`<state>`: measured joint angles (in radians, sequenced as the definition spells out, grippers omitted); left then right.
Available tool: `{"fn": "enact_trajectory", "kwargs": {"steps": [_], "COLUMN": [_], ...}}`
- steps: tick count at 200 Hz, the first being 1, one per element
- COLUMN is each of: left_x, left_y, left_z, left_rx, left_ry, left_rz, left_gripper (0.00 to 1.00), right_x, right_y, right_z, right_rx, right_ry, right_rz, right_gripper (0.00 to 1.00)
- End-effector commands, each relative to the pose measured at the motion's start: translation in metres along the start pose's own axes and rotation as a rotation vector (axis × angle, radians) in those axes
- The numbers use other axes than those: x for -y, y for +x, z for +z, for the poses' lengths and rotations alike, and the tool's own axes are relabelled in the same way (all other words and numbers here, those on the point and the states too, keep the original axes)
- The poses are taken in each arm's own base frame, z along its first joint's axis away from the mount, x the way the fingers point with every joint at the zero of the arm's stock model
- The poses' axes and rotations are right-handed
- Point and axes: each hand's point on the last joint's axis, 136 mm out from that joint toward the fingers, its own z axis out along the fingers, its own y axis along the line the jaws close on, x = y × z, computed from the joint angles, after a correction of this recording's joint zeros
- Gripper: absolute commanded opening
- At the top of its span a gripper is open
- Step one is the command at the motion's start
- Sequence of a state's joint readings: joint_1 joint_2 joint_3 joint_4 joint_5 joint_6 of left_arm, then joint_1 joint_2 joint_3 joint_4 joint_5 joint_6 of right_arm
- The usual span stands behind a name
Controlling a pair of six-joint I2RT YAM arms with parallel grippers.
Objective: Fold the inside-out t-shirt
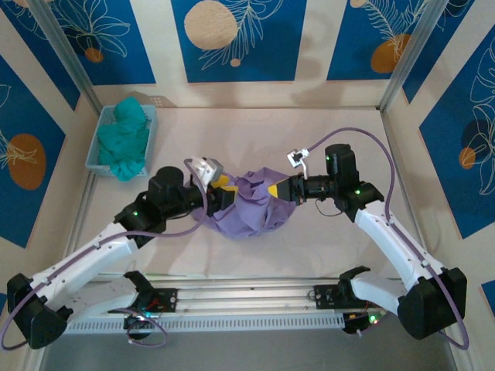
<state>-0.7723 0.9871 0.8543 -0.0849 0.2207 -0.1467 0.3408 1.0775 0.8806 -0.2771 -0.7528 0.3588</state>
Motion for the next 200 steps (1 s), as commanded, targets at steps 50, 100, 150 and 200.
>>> {"fn": "enact_trajectory", "kwargs": {"steps": [50, 100, 150, 200], "left_x": [0.033, 0.046, 0.051, 0.063], "left_y": [0.004, -0.004, -0.018, -0.018], "left_z": [0.043, 0.065, 0.066, 0.046], "left_rx": [-0.076, -0.062, 0.004, 0.066], "left_ry": [0.184, 0.295, 0.335, 0.389], "left_rz": [0.033, -0.020, -0.006, 0.056], "left_gripper": [0.45, 0.32, 0.00, 0.00], "right_x": [-0.013, -0.013, -0.003, 0.009], "right_y": [-0.005, 0.001, 0.008, 0.010], "right_z": [-0.007, -0.008, -0.011, -0.013], "right_rx": [0.005, 0.002, 0.002, 0.049], "right_ry": [-0.035, -0.039, 0.008, 0.129], "right_rz": [-0.047, -0.066, -0.077, -0.143], "right_gripper": [0.00, 0.00, 0.00, 0.17]}}
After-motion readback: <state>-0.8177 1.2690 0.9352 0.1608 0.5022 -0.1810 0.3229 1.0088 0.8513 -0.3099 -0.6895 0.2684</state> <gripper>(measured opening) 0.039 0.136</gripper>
